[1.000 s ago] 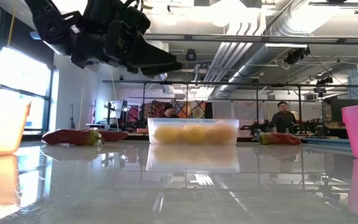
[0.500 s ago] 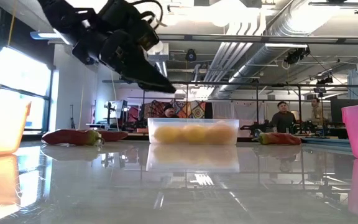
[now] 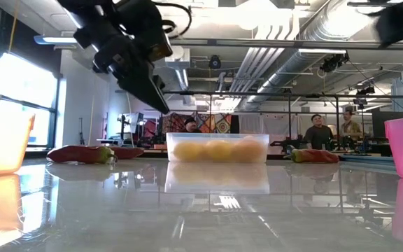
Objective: Sort produce into baskets
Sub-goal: Put the bottom left chili pepper into the yellow bin
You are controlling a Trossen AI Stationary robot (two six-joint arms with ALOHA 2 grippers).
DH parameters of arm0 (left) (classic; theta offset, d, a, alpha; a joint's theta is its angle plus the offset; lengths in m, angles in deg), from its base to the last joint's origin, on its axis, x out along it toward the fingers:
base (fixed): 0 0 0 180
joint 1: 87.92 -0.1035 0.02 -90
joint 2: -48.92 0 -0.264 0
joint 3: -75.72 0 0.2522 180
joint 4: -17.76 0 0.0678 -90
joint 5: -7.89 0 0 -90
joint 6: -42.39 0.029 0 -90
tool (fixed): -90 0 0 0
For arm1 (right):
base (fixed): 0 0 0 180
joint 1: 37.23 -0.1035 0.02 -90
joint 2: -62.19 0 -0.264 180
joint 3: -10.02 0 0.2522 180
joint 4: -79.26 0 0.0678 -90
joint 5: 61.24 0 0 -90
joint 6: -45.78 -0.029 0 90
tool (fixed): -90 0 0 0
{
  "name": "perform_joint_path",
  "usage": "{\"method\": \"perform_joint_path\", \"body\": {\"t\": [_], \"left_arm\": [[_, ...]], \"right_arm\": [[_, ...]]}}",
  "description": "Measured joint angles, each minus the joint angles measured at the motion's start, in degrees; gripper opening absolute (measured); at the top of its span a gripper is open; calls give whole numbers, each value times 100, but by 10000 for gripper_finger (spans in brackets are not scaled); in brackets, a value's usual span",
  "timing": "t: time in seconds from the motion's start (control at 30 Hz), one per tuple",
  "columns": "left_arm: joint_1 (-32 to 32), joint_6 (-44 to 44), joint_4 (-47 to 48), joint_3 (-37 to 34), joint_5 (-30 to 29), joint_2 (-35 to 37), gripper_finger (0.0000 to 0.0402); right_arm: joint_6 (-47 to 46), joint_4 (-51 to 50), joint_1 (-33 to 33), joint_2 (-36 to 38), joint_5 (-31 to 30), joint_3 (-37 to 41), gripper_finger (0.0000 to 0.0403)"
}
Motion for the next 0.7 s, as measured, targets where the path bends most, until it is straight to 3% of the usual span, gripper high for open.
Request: {"method": "perform_joint_path", "body": {"t": [0.17,0.3,0.4,0.53,0.7], "left_arm": [[-59,-11,182,-4,-425,301,8],[-101,-9,46,-221,-443,520,8],[-101,-13,94,-490,-527,734,2],[-74,-34,516,-600,-749,1088,2],[-35,-230,994,-603,-769,1548,1]], "right_arm": [[2222,1426,1111,2,-473,454,2],[4140,3400,2122,8,-545,998,1],[5290,4866,2856,-11,-224,1437,0],[6079,5948,3615,-17,222,1705,0],[6204,5870,3976,-17,335,1683,0]]}}
